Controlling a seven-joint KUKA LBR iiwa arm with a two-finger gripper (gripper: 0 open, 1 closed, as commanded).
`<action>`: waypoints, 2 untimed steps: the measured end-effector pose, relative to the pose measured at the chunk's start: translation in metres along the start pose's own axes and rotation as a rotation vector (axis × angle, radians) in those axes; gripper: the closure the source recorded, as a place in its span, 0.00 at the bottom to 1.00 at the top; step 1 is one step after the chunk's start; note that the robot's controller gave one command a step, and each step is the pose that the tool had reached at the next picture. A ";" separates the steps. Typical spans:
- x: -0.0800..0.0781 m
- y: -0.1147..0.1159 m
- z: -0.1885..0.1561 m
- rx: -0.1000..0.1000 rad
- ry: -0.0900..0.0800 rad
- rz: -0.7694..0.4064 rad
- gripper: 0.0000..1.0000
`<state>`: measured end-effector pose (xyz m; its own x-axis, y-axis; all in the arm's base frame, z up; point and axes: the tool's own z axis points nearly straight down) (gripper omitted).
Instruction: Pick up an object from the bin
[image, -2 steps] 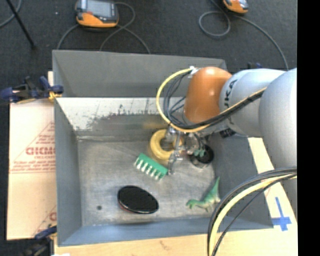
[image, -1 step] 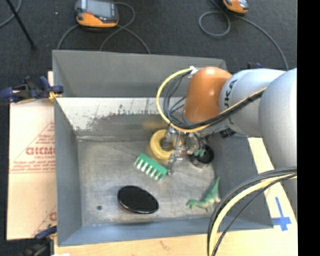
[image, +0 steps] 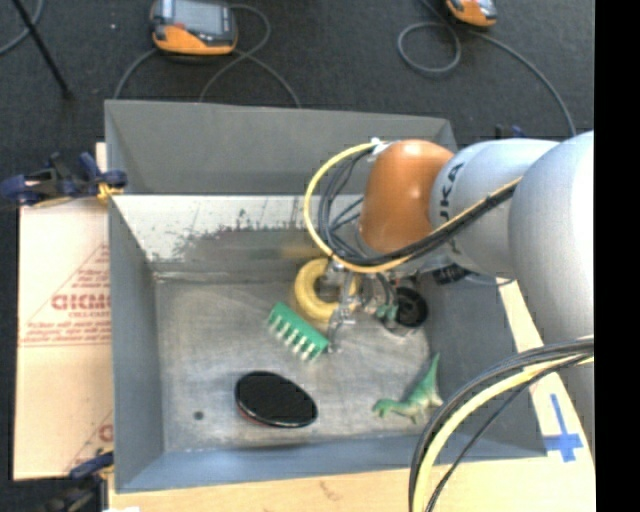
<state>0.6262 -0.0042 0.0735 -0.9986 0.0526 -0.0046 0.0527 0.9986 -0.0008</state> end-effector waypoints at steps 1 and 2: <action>0.021 0.018 -0.001 -0.001 -0.003 0.116 1.00; 0.021 0.018 -0.001 -0.001 -0.003 0.115 1.00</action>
Offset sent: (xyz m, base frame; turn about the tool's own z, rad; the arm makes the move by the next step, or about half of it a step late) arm 0.0000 0.0000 0.0000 0.0000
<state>0.6065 0.0146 0.0745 -0.9859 0.1669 -0.0075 0.1669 0.9860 0.0008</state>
